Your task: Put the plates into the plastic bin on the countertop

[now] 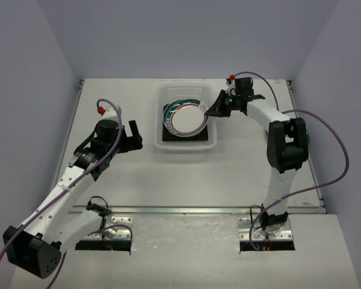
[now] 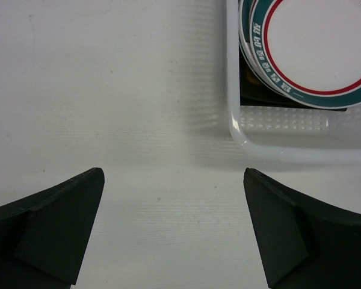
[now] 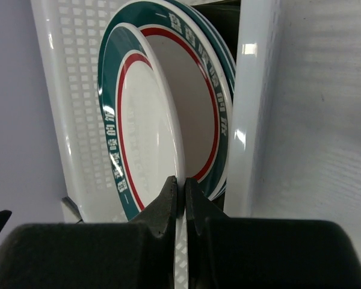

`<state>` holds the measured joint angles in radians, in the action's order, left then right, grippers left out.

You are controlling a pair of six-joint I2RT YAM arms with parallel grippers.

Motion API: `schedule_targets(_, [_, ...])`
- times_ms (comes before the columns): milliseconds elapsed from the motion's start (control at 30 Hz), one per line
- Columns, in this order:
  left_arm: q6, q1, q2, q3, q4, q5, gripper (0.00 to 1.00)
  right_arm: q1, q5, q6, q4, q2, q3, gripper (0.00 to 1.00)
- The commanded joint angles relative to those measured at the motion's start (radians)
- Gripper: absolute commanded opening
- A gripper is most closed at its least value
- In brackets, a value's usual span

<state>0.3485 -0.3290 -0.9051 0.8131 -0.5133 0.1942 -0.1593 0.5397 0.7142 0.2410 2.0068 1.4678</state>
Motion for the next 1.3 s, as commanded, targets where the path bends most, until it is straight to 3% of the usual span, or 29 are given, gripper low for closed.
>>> schedule_targets(0, [-0.008, -0.012, 0.011, 0.005, 0.038, 0.003, 1.0, 0.004, 0.018, -0.029, -0.028, -0.008, 0.095, 0.0])
schedule_targets(100, [-0.008, -0.012, 0.01, 0.006, 0.039, -0.001, 1.0, 0.004, 0.01, -0.038, 0.0, 0.028, 0.14, 0.04])
schedule_targets(133, [-0.008, -0.012, 0.01, 0.005, 0.039, -0.002, 1.0, 0.004, 0.011, -0.04, 0.015, 0.044, 0.157, 0.12])
schedule_targets(200, [-0.008, -0.01, 0.011, 0.005, 0.039, -0.001, 1.0, 0.004, 0.012, -0.044, 0.031, 0.056, 0.191, 0.43])
schedule_targets(233, [-0.008, -0.01, 0.011, 0.006, 0.039, -0.002, 1.0, 0.004, 0.009, -0.047, 0.038, 0.058, 0.2, 0.53])
schedule_targets(333, [-0.009, -0.012, 0.012, 0.004, 0.039, -0.003, 1.0, 0.002, -0.022, -0.091, 0.119, 0.06, 0.256, 0.69])
schedule_targets(433, [-0.009, -0.012, 0.011, 0.005, 0.039, -0.011, 1.0, -0.007, -0.12, -0.166, 0.246, 0.062, 0.354, 0.81])
schedule_targets(667, [-0.011, -0.011, 0.014, 0.005, 0.041, -0.011, 1.0, -0.016, -0.253, -0.263, 0.496, 0.116, 0.558, 0.92])
schedule_targets(767, [-0.009, -0.012, 0.019, 0.006, 0.038, -0.002, 1.0, 0.013, -0.444, -0.21, 0.421, -0.036, 0.319, 0.99])
schedule_targets(867, [-0.009, -0.012, 0.027, 0.005, 0.038, -0.002, 1.0, 0.117, -0.523, -0.093, 0.34, -0.252, 0.088, 0.99])
schedule_targets(933, [-0.009, -0.012, 0.027, 0.006, 0.038, -0.006, 1.0, 0.177, -0.566, -0.023, 0.346, -0.347, -0.055, 0.99])
schedule_targets(1100, [-0.009, -0.012, 0.007, 0.01, 0.027, -0.006, 1.0, 0.295, -0.918, 0.169, 0.448, -0.54, -0.318, 0.99])
schedule_targets(1167, [-0.009, -0.012, 0.006, 0.011, 0.026, -0.013, 1.0, 0.351, -0.941, 0.255, 0.456, -0.607, -0.401, 0.99])
schedule_targets(1267, [-0.011, -0.013, 0.014, 0.011, 0.029, -0.029, 1.0, 0.489, -0.852, 0.441, 0.411, -0.69, -0.571, 0.99])
